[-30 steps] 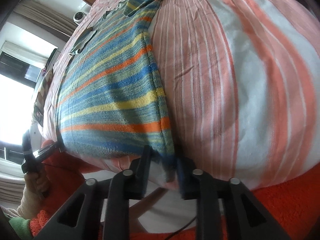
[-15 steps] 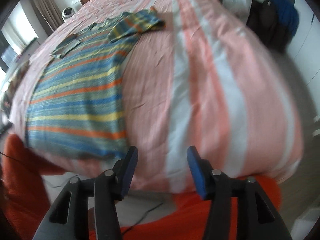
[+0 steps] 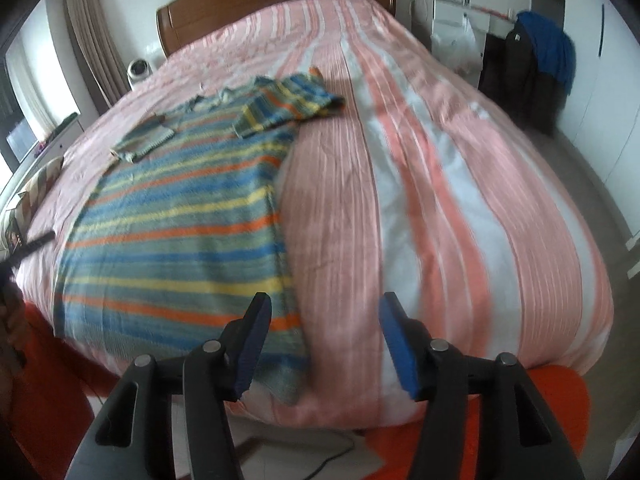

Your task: Fold small clothes

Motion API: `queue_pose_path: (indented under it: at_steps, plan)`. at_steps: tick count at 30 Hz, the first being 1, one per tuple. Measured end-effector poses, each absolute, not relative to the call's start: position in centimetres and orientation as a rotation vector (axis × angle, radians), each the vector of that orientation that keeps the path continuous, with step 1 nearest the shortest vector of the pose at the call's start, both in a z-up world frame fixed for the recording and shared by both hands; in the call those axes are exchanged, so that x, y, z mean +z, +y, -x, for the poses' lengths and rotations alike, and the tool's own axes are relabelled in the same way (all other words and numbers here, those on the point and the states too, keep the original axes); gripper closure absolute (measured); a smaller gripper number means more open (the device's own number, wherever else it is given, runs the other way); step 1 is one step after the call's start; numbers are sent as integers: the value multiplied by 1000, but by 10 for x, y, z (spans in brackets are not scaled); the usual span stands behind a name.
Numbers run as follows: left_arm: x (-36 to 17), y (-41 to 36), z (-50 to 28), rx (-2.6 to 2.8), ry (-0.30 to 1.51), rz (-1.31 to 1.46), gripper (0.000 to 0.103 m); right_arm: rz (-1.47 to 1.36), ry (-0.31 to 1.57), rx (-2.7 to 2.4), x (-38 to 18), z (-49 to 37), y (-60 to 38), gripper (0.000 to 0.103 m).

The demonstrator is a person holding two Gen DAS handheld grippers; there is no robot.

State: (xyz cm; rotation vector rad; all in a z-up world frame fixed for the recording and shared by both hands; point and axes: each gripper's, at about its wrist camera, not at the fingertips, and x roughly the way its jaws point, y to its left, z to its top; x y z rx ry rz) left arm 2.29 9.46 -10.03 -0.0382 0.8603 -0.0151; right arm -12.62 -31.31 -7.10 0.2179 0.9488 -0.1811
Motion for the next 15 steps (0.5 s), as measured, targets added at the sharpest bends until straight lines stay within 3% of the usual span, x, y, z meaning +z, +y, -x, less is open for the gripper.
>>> queue_pose_path:
  at_steps: [5,15]
  plan:
    - [-112,111,-23,0,912,111,9,-217,865,-201,-66,128,-304,42]
    - [-113,102,-21,7,901,64,9,-238,850,-196,-75,126,-297,42]
